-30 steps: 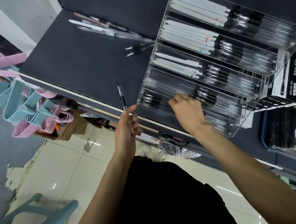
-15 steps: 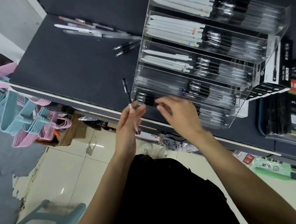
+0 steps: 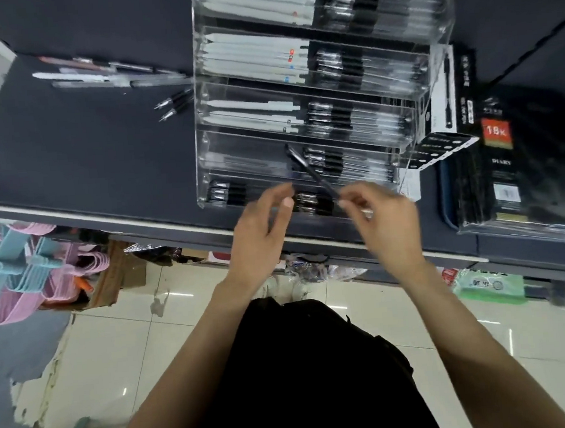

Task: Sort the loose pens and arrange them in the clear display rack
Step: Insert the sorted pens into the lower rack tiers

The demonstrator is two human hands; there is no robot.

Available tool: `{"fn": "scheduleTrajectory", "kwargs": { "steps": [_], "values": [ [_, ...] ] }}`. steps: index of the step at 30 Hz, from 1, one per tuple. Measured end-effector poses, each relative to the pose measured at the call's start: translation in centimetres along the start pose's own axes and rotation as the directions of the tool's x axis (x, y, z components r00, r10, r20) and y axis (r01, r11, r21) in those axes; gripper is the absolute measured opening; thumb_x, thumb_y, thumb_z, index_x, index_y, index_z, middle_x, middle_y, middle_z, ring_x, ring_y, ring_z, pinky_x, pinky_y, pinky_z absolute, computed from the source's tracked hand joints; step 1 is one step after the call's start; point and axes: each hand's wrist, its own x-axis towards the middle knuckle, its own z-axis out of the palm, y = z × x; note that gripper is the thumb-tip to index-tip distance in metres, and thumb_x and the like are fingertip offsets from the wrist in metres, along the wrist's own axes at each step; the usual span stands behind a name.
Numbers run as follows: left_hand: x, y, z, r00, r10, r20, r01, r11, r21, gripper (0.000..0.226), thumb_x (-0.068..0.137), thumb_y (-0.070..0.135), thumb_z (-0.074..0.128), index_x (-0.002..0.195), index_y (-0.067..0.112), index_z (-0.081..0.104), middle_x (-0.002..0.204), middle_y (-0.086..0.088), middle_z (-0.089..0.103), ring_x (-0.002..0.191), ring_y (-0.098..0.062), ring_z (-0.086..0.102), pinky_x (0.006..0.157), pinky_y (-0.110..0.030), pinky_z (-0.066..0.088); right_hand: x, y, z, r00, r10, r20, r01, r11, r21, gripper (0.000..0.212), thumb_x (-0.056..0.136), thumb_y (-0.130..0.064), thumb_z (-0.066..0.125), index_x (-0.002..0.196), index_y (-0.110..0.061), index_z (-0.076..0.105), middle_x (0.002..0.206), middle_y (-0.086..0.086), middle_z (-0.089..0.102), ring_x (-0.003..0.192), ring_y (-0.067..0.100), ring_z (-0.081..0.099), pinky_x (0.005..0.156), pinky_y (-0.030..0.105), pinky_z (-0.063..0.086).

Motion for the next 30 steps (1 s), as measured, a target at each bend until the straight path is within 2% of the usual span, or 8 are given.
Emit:
{"fn": "scheduleTrajectory", "kwargs": {
  "steps": [2, 3, 8, 11, 17, 20, 26, 30],
  "values": [
    [1.1, -1.6, 0.6, 0.984, 0.177, -0.015, -0.159, 0.917, 0.367, 0.036, 0.096, 0.032, 0.040, 0.120, 0.018, 0.063, 0.111, 0.003, 0.067, 0.100, -0.020, 0.059, 0.089, -0.033, 0.048, 0.3, 2.8, -1.4, 0.999, -0.009, -0.038, 0.004, 0.991, -0.133, 0.009, 0.084, -0.014, 0.071, 0.093, -0.015, 0.069, 0.080, -0.001, 0.071, 0.061, 0.016, 0.065, 0.058, 0.037, 0.058],
    [1.6, -2.3, 1.1, 0.969, 0.248, 0.008, -0.221, 0.851, 0.476, 0.036, 0.094, 0.030, 0.040, 0.115, 0.016, 0.066, 0.108, 0.000, 0.068, 0.096, -0.024, 0.060, 0.086, -0.037, 0.050, 0.4, 3.7, -1.8, 0.999, -0.014, -0.043, 0.007, 0.986, -0.166, 0.008, 0.084, -0.013, 0.070, 0.092, -0.015, 0.069, 0.080, 0.000, 0.070, 0.060, 0.019, 0.065, 0.056, 0.038, 0.057],
    [2.6, -3.1, 3.3, 0.943, 0.307, 0.128, -0.300, 0.620, 0.725, 0.041, 0.090, 0.033, 0.039, 0.114, 0.016, 0.068, 0.109, 0.001, 0.066, 0.100, -0.023, 0.055, 0.077, -0.037, 0.050, 0.7, 5.0, -1.7, 0.989, -0.148, 0.010, 0.142, 0.922, -0.359, 0.009, 0.079, -0.006, 0.073, 0.084, -0.013, 0.071, 0.077, 0.002, 0.067, 0.065, 0.025, 0.065, 0.048, 0.028, 0.051],
    [2.4, -3.3, 4.3, 0.947, 0.285, 0.145, -0.288, 0.565, 0.773, 0.042, 0.090, 0.034, 0.037, 0.114, 0.017, 0.067, 0.111, 0.004, 0.066, 0.103, -0.019, 0.048, 0.077, -0.036, 0.048, 1.1, 5.5, -1.4, 0.984, -0.164, 0.067, 0.176, 0.883, -0.435, 0.012, 0.074, -0.002, 0.073, 0.078, -0.013, 0.071, 0.074, 0.001, 0.066, 0.068, 0.023, 0.063, 0.046, 0.026, 0.050],
    [2.1, -3.1, 4.7, 0.960, 0.250, 0.122, -0.250, 0.582, 0.774, 0.042, 0.091, 0.032, 0.035, 0.115, 0.017, 0.066, 0.114, 0.001, 0.064, 0.107, -0.024, 0.054, 0.083, -0.039, 0.048, 1.6, 5.5, -0.5, 0.968, -0.207, 0.142, 0.251, 0.807, -0.535, 0.024, 0.058, 0.006, 0.074, 0.066, -0.016, 0.069, 0.065, 0.000, 0.060, 0.061, 0.020, 0.057, 0.041, 0.022, 0.042],
    [2.1, -3.1, 4.7, 0.963, 0.244, 0.115, -0.240, 0.579, 0.779, 0.040, 0.090, 0.031, 0.035, 0.114, 0.017, 0.064, 0.113, -0.002, 0.064, 0.107, -0.027, 0.057, 0.084, -0.040, 0.048, 1.6, 5.1, -0.1, 0.955, -0.250, 0.158, 0.295, 0.761, -0.577, 0.029, 0.052, 0.011, 0.068, 0.066, -0.014, 0.066, 0.064, 0.001, 0.058, 0.059, 0.019, 0.054, 0.042, 0.022, 0.037],
    [2.3, -3.3, 4.8, 0.959, 0.267, 0.090, -0.236, 0.588, 0.773, 0.038, 0.091, 0.031, 0.038, 0.113, 0.016, 0.064, 0.111, -0.003, 0.064, 0.105, -0.026, 0.056, 0.082, -0.040, 0.047, 1.4, 5.3, 1.5, 0.922, -0.334, 0.194, 0.383, 0.727, -0.570, 0.028, 0.054, 0.009, 0.047, 0.062, -0.012, 0.063, 0.061, 0.002, 0.057, 0.055, 0.018, 0.053, 0.042, 0.021, 0.035],
    [2.4, -3.3, 4.7, 0.965, 0.260, 0.036, -0.191, 0.598, 0.779, 0.037, 0.091, 0.032, 0.040, 0.110, 0.014, 0.065, 0.110, -0.004, 0.064, 0.101, -0.026, 0.058, 0.082, -0.040, 0.047, 1.1, 5.8, 1.9, 0.929, -0.324, 0.181, 0.367, 0.728, -0.579, 0.033, 0.056, 0.009, 0.053, 0.078, -0.013, 0.065, 0.068, 0.002, 0.058, 0.055, 0.017, 0.054, 0.042, 0.021, 0.036]
  ]
}}
